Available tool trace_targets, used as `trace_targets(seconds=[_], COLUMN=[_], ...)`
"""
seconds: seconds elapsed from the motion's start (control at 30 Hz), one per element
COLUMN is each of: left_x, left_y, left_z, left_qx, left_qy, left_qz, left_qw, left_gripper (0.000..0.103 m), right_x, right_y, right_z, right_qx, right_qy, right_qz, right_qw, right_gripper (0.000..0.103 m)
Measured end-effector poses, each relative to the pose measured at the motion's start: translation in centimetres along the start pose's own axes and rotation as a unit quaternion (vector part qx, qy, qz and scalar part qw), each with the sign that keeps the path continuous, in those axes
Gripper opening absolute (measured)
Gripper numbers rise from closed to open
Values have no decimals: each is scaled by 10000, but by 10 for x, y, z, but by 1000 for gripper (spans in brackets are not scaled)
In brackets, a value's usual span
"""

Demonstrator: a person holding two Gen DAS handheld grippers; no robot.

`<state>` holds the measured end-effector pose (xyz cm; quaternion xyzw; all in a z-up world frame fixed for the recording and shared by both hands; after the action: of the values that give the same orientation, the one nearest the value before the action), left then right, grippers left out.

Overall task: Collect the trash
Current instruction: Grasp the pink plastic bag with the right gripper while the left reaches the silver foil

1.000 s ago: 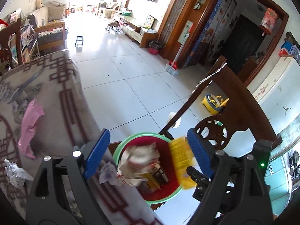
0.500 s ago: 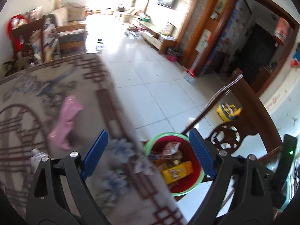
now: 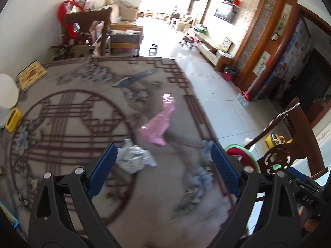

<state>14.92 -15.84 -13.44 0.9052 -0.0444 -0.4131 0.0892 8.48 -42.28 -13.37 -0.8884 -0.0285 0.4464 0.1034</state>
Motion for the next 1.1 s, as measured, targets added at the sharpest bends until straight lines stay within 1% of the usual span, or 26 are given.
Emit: trace_targets(seconds=[0.1, 0.2, 0.33, 0.4, 0.5, 0.53, 0.63, 0.83, 0.87, 0.97, 1.1], left_x=[-4, -4, -1, 2, 14, 18, 32, 64, 68, 87, 117], left_y=[-25, -53, -78, -89, -103, -106, -110, -101, -99, -91, -79], left_z=[5, 8, 10, 10, 16, 18, 28, 44, 44, 44, 42], left_qx=[-33, -125, -207, -235, -388, -438, -523, -392, -358, -169, 101], left_qy=[-48, -140, -213, -227, -341, -379, -518, -773, -788, -834, -948], left_qz=[-107, -193, -226, -248, -213, -196, -131, -12, 4, 27, 23], left_qw=[9999, 9996, 9993, 9992, 9984, 9981, 9972, 9962, 9963, 9964, 9954], left_gripper=[91, 91, 91, 91, 91, 91, 91, 91, 91, 91, 91], right_x=[17, 43, 94, 126, 164, 180, 211, 242, 246, 256, 244], right_y=[-29, -64, -118, -140, -160, -167, -178, -186, -186, -185, -174], right_z=[-3, -15, -37, -44, -47, -48, -48, -47, -47, -43, -48], right_qx=[-102, -116, -243, -305, -307, -314, -423, -645, -688, -856, -854], right_qy=[-90, -197, -362, -504, -737, -823, -966, -1120, -1154, -1311, -1185], right_qz=[-143, -399, -629, -630, -607, -569, -429, -380, -378, -430, -551], right_qw=[9998, 9989, 9971, 9963, 9950, 9945, 9935, 9909, 9902, 9867, 9877], right_gripper=[79, 79, 79, 79, 79, 79, 79, 76, 71, 34, 28])
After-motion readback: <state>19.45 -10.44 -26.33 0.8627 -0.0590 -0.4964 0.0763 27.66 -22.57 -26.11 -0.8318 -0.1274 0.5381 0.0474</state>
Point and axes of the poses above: each gripper's, at about its wrist camera, not at the fingertips, and x roughly the way its jaws point, y to its right, z to its underside, the point moved 9 cm from there along x, roughly the way its jaws point
